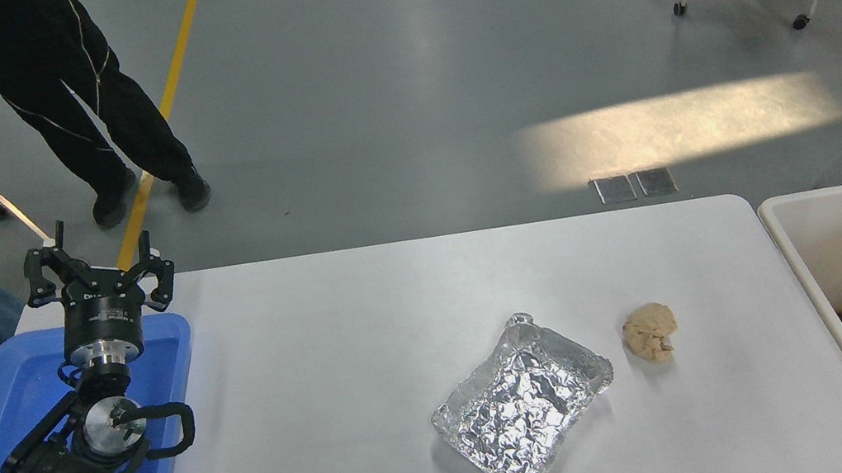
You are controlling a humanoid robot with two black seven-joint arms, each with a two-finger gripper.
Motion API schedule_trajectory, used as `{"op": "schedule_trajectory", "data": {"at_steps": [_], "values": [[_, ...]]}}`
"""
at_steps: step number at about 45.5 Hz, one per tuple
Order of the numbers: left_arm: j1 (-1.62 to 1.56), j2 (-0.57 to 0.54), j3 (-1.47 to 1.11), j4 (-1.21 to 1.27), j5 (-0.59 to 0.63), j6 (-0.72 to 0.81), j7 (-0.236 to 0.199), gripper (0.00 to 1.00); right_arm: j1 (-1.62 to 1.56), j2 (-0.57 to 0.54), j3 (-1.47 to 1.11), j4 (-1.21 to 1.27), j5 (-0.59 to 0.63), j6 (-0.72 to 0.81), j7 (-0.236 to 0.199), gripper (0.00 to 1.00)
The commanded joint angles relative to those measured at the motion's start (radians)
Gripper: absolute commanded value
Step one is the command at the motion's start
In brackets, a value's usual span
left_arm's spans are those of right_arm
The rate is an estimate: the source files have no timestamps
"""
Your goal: Pick up paper cup place in dustbin
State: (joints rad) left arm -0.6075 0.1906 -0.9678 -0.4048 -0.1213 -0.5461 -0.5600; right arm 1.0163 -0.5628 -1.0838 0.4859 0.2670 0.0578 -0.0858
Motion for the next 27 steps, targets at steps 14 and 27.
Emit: {"op": "schedule_trajectory", "data": {"at_steps": [14,27], "values": [[0.000,0.000,0.000,0.000,0.000,0.000,0.000,0.99,-0.223,0.084,0.136,-0.199,0.038,-0.089,-0.015,1.00],[-0.002,0.001,0.001,0.000,0.002,0.000,0.000,0.99,0.008,-0.037,0.133,0.103,0.018,-0.088,-0.012,1.00]]}}
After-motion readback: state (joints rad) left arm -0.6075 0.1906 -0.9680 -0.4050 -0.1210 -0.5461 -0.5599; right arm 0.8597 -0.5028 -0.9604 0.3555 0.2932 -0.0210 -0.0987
